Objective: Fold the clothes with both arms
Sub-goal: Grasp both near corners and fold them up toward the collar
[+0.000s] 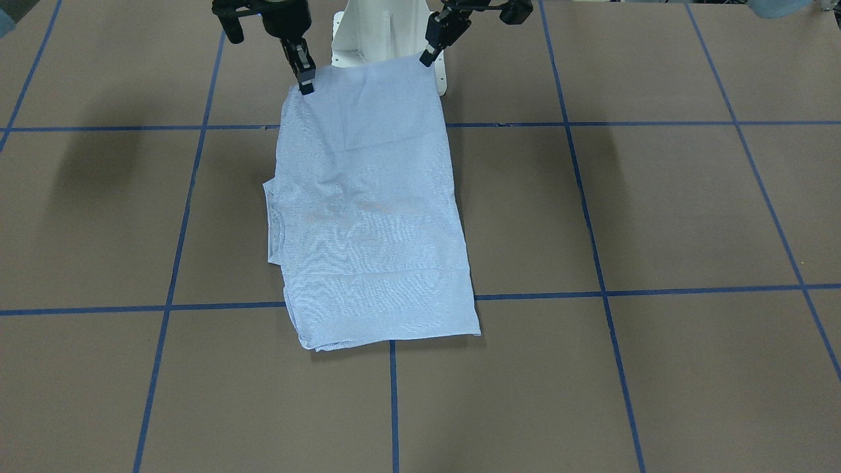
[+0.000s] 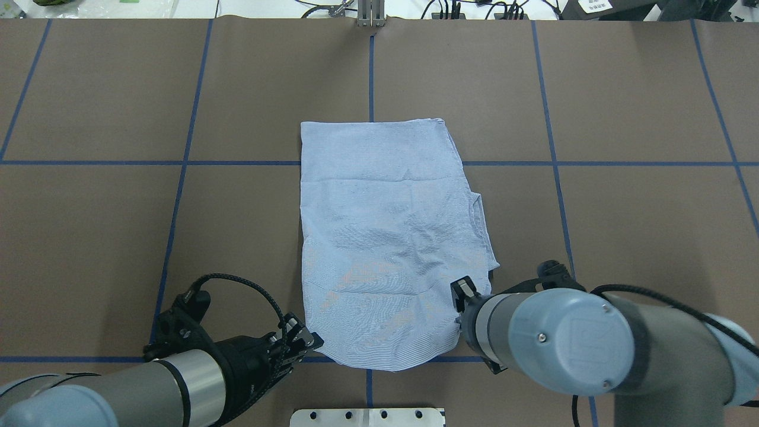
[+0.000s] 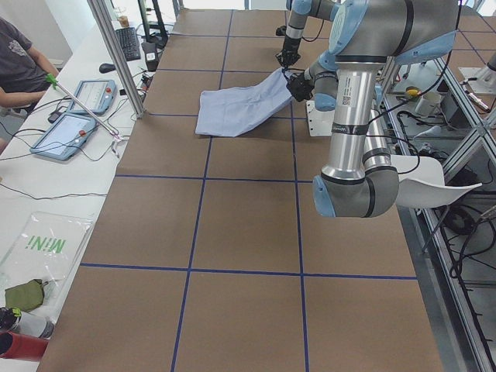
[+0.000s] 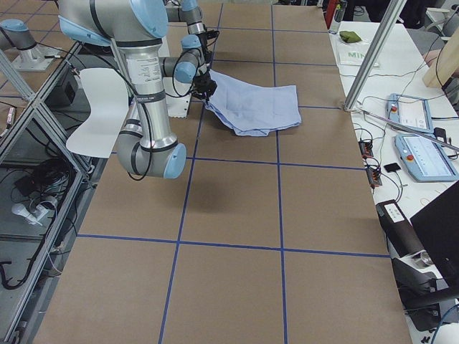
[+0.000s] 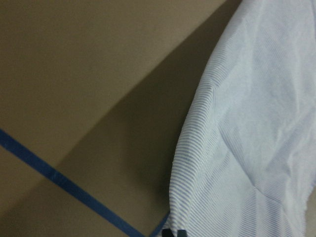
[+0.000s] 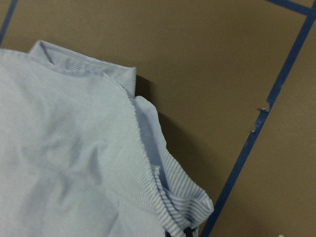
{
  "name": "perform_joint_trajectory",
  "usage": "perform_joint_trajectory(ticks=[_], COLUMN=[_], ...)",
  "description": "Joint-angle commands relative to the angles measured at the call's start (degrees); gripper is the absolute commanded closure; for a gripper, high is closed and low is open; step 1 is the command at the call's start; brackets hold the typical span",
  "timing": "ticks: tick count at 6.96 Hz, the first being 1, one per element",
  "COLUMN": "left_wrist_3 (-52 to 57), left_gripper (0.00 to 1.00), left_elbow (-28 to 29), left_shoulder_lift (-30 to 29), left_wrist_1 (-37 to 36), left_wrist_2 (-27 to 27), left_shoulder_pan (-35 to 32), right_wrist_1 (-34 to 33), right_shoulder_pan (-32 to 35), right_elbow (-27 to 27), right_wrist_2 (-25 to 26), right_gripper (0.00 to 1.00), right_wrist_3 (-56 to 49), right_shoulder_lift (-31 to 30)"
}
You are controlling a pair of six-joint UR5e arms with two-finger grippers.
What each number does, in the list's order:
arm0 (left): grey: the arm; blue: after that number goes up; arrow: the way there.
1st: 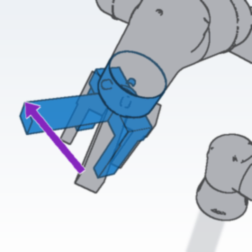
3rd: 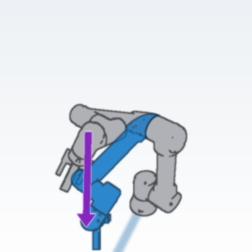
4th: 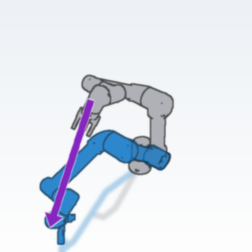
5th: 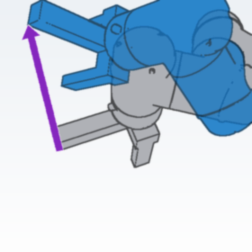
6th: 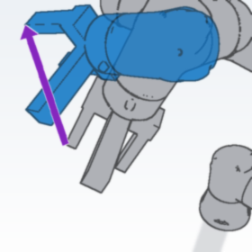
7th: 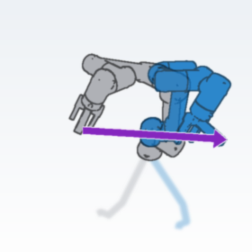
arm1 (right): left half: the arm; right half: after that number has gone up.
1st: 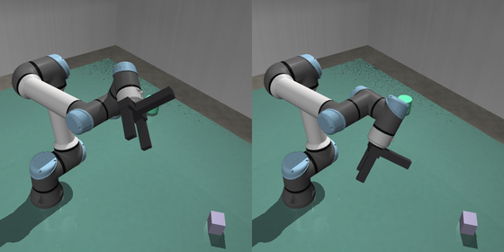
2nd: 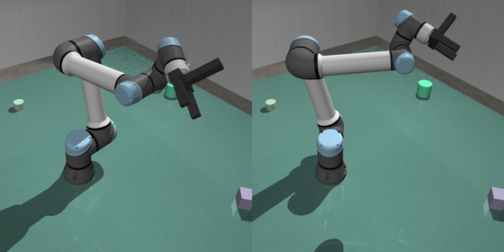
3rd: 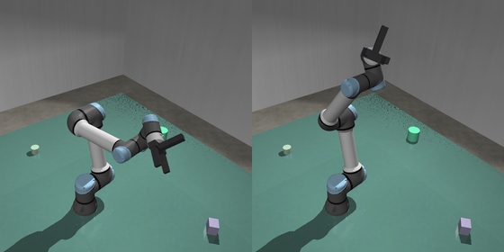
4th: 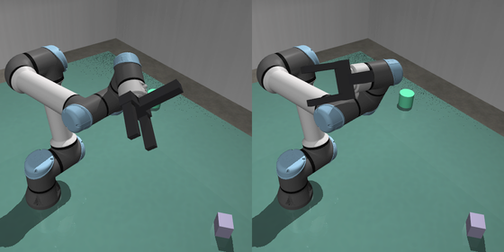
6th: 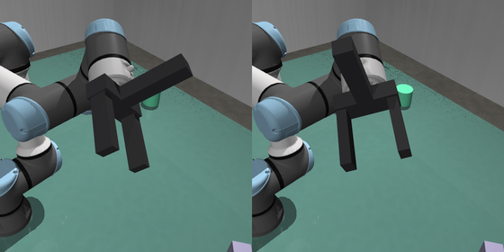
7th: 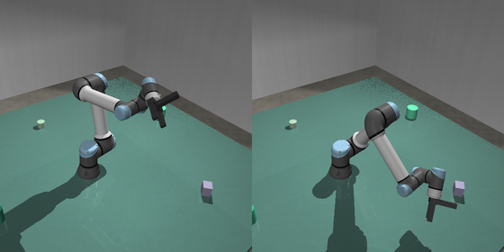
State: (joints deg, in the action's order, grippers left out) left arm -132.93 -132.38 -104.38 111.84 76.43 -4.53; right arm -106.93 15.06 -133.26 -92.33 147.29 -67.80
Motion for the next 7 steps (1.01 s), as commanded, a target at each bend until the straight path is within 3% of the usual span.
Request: perform_joint_trajectory(ticks=[1, 3, 7], left_wrist_3=[3.0, 8.3, 16.5], left_gripper=[1.00, 1.00, 1.00], left_elbow=[-0.3, 8.1, 15.2], left_shoulder_lift=[-5.5, -10.0, -11.2], left_wrist_1=[-4.9, -5.8, -5.0], left_wrist_2=[8.2, 14.7, 15.0], left_shoulder_pan=[-10.5, -19.0, -25.5], right_wrist_1=[-1.3, 0.7, 9.3], right_shoulder_pan=[10.4, 16.6, 21.7], right_elbow=[2.1, 14.2, 28.7], right_wrist_2=[-7.1, -10.1, -13.6], right_gripper=[1.00, 1.00, 1.00], right_wrist_3=[-4.6, -9.5, -13.9], right_shoulder_lift=[2.6, 11.5, 16.8])
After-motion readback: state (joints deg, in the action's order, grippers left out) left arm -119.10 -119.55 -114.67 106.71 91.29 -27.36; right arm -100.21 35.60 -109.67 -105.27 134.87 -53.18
